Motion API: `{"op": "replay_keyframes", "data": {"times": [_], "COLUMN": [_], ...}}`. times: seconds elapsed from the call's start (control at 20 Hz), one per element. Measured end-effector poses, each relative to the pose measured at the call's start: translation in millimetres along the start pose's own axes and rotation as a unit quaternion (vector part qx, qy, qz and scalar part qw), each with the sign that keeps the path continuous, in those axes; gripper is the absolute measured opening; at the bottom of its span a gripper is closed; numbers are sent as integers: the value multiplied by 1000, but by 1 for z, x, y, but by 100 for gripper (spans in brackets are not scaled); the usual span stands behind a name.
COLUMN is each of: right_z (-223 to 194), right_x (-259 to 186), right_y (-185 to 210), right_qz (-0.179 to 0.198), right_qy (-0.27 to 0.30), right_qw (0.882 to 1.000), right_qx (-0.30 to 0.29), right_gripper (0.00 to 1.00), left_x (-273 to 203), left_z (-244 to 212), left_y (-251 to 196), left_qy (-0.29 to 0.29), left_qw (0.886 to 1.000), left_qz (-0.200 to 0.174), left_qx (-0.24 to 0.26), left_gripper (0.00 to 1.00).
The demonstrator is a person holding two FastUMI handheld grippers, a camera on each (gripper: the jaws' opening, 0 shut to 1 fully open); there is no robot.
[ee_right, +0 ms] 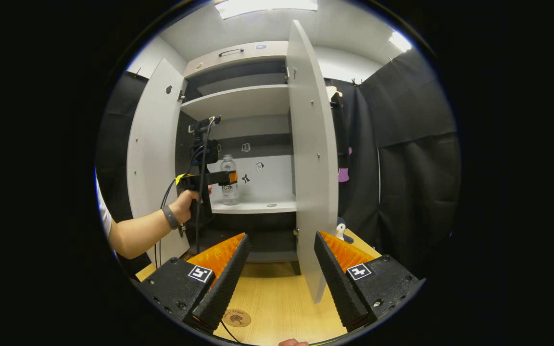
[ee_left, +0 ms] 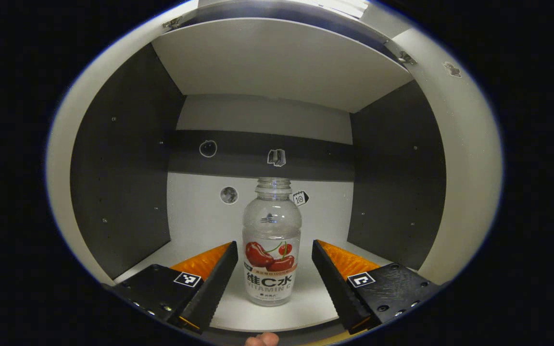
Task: Grasp the bottle in the cabinet with the left hand and place it on the coaster, then close the right door with the right hand and the left door with the left hand.
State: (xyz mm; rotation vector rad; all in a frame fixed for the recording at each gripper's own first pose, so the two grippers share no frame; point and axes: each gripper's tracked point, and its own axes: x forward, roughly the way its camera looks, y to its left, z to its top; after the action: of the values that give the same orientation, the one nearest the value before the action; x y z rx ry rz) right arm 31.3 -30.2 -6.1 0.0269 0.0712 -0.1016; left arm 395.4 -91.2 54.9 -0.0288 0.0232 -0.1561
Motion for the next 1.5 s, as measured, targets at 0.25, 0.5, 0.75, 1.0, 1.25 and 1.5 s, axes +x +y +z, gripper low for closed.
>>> {"op": "replay_keyframes", "data": {"times": [0.25,0.5,0.75,1.0,1.25,1.5], "right_z": [3,4,9,13,17,21], "right_x": [-4,-7,-6,-2,-4,-1], "right_y": [-10,-11,-7,4,14,23], "right_qz": [-15,-14,-1,17,34,50], "right_qy": [-2,-8,-23,-30,-31,-37], "right_qw": [1000,1000,1000,999,999,998], "right_qx": [-4,-4,-16,-25,-26,-24], "right_gripper": [84,84,84,84,84,84], "left_x": [19,17,3,-50,-122,-185], "left_z": [3,6,17,34,9,-67], "left_y": [9,13,13,6,-9,-34], "left_qy": [1,7,-7,-42,-31,-5], "left_qw": [1000,1000,1000,998,997,997], "left_qz": [10,4,-14,-39,-62,-78], "left_qx": [-18,-30,-14,-9,-34,-23], "left_gripper": [94,80,78,82,81,78]}}
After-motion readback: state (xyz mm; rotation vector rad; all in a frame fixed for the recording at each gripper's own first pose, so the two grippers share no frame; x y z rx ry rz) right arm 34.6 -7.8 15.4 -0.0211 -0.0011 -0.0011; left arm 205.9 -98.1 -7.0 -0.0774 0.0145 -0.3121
